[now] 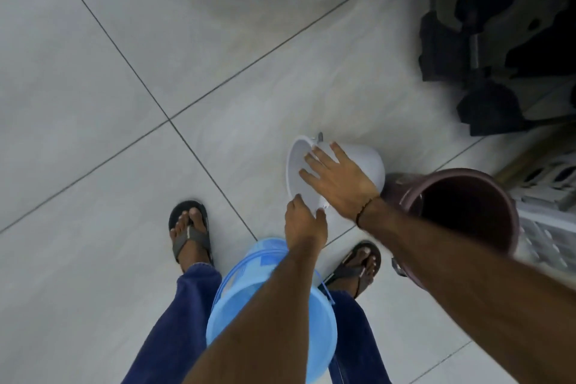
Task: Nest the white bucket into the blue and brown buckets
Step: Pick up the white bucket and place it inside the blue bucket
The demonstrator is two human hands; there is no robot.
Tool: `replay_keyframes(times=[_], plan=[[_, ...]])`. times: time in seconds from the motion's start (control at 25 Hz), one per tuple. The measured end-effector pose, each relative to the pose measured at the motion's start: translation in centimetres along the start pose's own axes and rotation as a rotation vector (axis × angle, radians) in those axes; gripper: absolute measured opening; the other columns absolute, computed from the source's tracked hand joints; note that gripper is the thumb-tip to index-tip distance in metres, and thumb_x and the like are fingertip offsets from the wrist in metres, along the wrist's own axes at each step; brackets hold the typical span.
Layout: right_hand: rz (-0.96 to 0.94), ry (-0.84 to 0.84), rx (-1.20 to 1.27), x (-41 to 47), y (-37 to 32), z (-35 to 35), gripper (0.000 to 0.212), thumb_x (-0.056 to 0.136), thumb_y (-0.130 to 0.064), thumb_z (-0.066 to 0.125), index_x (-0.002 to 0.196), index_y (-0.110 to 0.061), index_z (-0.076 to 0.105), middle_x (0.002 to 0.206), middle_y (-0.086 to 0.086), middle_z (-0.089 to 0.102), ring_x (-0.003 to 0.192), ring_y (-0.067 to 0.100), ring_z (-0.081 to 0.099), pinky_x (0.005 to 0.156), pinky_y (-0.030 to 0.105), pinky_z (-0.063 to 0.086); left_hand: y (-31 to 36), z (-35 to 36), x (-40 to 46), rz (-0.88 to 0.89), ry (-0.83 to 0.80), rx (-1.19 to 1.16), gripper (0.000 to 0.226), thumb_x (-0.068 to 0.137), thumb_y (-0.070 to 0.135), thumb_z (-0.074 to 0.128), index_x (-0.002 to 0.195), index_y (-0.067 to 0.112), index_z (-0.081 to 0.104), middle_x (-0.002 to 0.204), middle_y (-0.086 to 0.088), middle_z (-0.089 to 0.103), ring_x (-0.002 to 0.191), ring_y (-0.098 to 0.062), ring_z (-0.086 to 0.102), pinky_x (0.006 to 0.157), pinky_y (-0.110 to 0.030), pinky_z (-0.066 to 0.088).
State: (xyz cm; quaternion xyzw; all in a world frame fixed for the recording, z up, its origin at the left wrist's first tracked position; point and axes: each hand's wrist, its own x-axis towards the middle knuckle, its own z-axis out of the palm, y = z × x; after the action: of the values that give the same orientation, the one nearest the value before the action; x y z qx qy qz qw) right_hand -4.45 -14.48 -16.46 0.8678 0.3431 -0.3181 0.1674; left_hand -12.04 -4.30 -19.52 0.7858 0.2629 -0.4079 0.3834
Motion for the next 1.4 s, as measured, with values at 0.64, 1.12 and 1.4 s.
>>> replay_keyframes(times=[0.64, 1.12, 1.4], plan=[[0.024, 0.007, 0.05, 3.0, 1.8, -1.4, 0.025, 0.098, -0.005, 0.051, 0.105, -0.017, 0.071, 0.105, 0.008, 0.074, 0.105, 0.032, 0.062, 0.109, 0.049, 0.034, 0.9, -7.6, 4.7, 0.623, 0.122, 0.902, 0.029, 0.094, 0.013, 0.061, 0.121, 0.023, 0.066, 0.107, -0.002, 0.077, 0.105, -0.023, 0.067, 0.116, -0.041, 0.033], [0.057, -0.025, 0.087, 1.1, -4.9, 5.8, 0.03, 0.099, -0.015, 0.051, 0.126, -0.014, 0.062, 0.124, 0.011, 0.067, 0.126, 0.037, 0.05, 0.116, 0.057, 0.024, -5.7, -7.7, 5.5, 0.79, -0.005, 1.224, 0.026, 0.098, 0.023, 0.055, 0.121, 0.017, 0.066, 0.116, -0.003, 0.073, 0.111, -0.025, 0.061, 0.109, -0.037, 0.039], [0.041, -0.006, 0.142, -0.2, -3.5, 3.9, 0.025, 0.092, -0.002, 0.054, 0.102, -0.021, 0.069, 0.098, 0.002, 0.072, 0.097, 0.028, 0.063, 0.098, 0.046, 0.042, -4.5, -10.9, 5.2, 0.894, -0.065, 1.337, 0.037, 0.09, 0.007, 0.065, 0.123, 0.024, 0.064, 0.117, 0.003, 0.073, 0.105, -0.023, 0.066, 0.095, -0.031, 0.049]])
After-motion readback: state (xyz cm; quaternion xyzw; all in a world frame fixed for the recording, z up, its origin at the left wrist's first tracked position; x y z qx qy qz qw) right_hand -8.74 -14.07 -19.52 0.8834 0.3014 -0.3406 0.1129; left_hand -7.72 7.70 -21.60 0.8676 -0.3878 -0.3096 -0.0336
